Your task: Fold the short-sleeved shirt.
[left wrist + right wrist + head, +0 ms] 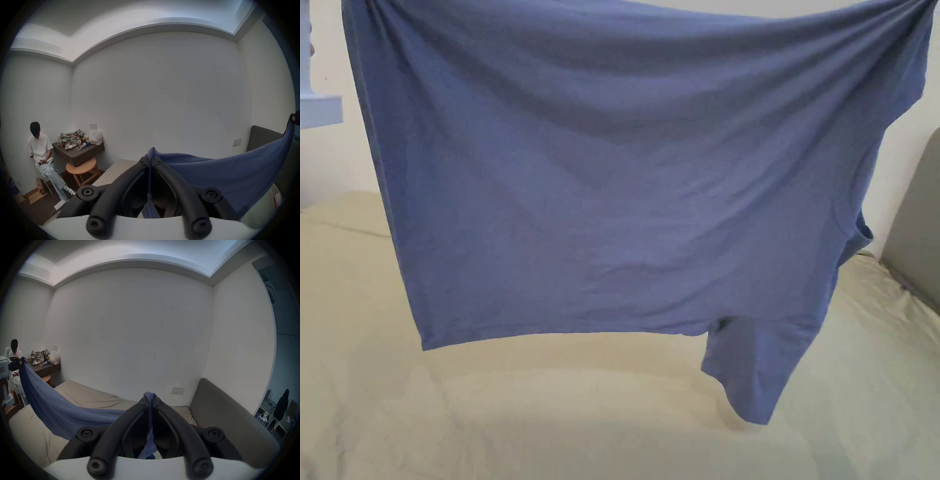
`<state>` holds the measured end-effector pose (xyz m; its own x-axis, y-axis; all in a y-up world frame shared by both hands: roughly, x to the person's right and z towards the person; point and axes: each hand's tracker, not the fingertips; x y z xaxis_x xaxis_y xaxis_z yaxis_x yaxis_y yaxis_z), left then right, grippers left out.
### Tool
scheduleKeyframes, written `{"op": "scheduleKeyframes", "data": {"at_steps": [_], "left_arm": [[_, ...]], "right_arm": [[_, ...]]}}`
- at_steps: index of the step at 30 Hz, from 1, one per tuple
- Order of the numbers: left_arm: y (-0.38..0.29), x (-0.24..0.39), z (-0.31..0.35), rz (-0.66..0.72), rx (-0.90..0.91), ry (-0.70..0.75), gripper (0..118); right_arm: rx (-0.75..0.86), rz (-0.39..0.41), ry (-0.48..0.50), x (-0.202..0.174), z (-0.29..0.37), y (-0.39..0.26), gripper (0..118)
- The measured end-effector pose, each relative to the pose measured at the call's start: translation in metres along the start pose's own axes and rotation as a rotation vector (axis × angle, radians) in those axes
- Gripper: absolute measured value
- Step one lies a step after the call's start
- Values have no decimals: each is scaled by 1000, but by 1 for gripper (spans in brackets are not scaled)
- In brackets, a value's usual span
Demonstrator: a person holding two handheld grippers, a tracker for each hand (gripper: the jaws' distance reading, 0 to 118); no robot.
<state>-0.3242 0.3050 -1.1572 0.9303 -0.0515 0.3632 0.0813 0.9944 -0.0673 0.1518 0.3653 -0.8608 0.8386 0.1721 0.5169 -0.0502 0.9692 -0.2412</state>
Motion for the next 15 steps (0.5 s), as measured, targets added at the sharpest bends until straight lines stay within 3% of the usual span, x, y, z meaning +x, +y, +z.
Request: {"op": "scheduleKeyframes", "data": {"at_steps": [4,11,13,15], "left_arm": [[-49,2,-8,2,-77,-43,3],[-178,24,2,-18,-232,-123,3],[-223,29,12,29,-277,-149,3],[-273,34,30,93,-331,-181,3]], "right_arm": [[-62,8,24,-8,-16,-51,14],[-237,-33,152,-41,-35,-191,14],[-318,6,183,-54,-39,-237,14],[-367,-44,191,-68,-31,-289,14]]}}
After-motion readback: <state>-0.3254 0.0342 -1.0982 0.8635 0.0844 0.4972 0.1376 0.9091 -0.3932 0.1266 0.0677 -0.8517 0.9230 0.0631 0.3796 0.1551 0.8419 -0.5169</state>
